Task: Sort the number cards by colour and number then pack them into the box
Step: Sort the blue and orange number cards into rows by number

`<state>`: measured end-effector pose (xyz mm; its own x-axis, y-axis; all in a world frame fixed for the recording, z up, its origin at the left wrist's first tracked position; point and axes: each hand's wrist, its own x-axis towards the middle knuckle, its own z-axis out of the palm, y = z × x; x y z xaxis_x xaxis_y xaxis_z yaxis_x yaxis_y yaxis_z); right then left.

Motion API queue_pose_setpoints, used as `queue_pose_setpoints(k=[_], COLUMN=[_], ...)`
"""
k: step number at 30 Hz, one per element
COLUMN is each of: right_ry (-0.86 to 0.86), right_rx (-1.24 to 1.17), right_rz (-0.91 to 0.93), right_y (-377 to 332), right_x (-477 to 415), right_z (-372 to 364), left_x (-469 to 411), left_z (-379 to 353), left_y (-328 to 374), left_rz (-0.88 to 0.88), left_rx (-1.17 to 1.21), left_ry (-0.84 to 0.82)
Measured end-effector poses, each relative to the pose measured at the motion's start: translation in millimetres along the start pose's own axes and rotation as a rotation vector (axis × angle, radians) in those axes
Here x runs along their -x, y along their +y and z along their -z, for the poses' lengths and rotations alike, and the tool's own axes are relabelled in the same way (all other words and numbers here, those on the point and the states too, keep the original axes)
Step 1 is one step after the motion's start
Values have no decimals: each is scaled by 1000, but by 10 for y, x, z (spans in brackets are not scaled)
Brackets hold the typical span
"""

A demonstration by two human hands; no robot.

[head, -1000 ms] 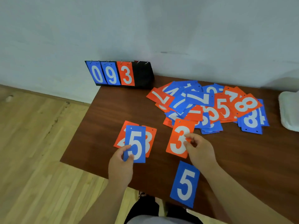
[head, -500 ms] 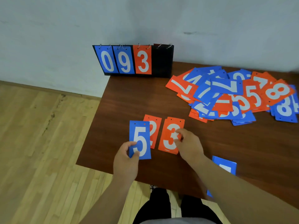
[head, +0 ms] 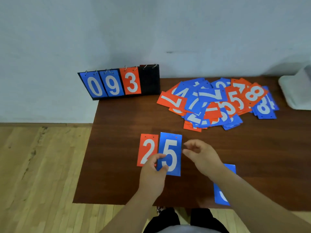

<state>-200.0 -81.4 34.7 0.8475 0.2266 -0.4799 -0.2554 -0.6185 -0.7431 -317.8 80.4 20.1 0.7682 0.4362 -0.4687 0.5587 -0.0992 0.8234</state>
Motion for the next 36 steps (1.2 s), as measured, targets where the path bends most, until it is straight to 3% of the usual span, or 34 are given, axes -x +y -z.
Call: queue_pose_setpoints(k=[5, 15, 28, 36], right_ry=[150, 110, -203, -194], right_rx=[-145, -20, 459, 545], right_rz=[-95, -175, 16, 96], right_y=[249, 1171, 1667, 1726], right_x=[97, 250, 103, 46], right_z=[518, 1063, 1158, 1242], left_x=[53, 206, 44, 146], left_z=[-559, -1436, -1848, -1913], left_y=[228, 123, -14, -25], left_rz=[-59, -97, -128, -137], left_rx=[-27, -233, -719, -805], left_ry=[-215, -426, -464, -377])
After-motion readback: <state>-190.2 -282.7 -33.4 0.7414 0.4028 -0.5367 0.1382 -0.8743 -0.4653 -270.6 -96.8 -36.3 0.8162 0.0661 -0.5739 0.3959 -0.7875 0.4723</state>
